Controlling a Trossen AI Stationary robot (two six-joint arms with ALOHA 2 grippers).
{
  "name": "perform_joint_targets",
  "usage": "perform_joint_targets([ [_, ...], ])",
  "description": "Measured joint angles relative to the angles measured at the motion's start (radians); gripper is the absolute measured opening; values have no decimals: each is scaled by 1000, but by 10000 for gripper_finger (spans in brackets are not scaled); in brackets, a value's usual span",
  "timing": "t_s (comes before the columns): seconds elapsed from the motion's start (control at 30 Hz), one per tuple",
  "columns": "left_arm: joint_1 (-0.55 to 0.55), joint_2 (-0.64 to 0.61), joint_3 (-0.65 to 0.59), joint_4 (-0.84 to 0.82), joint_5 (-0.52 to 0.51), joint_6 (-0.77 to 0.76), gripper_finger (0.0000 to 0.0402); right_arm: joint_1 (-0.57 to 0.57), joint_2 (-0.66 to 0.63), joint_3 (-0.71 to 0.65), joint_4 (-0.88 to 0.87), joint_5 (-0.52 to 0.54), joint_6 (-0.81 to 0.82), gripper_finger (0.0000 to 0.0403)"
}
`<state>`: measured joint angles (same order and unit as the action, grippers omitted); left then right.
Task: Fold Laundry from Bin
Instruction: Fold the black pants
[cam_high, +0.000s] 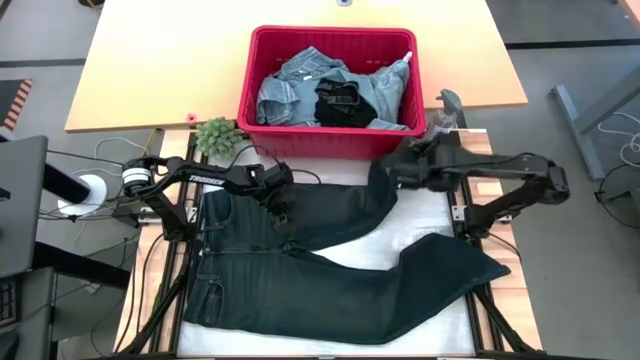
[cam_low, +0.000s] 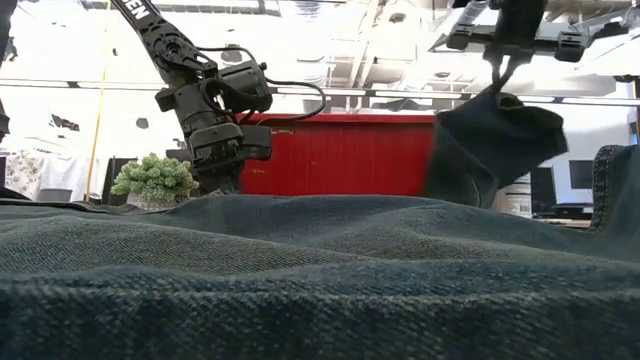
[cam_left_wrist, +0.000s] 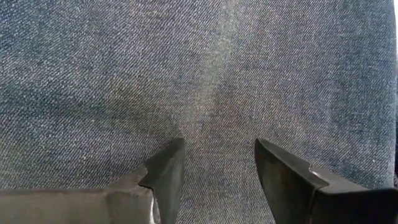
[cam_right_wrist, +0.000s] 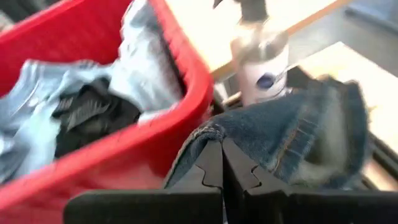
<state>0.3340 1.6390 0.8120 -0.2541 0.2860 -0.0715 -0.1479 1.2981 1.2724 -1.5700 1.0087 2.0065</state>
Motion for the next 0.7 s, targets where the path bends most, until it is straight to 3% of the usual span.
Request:
perform_joint_targets([
  [0.47, 0, 0, 0, -26, -4, -1, 183, -284, -36, 0, -1, -126, -365, 38],
  [0.6, 0, 0, 0, -25, -4, -2, 183, -318, -44, 0, -1, -211, -540, 61],
  [0.7, 0, 0, 0, -25, -4, 5, 183, -343, -61, 0, -1, -243, -583, 84],
])
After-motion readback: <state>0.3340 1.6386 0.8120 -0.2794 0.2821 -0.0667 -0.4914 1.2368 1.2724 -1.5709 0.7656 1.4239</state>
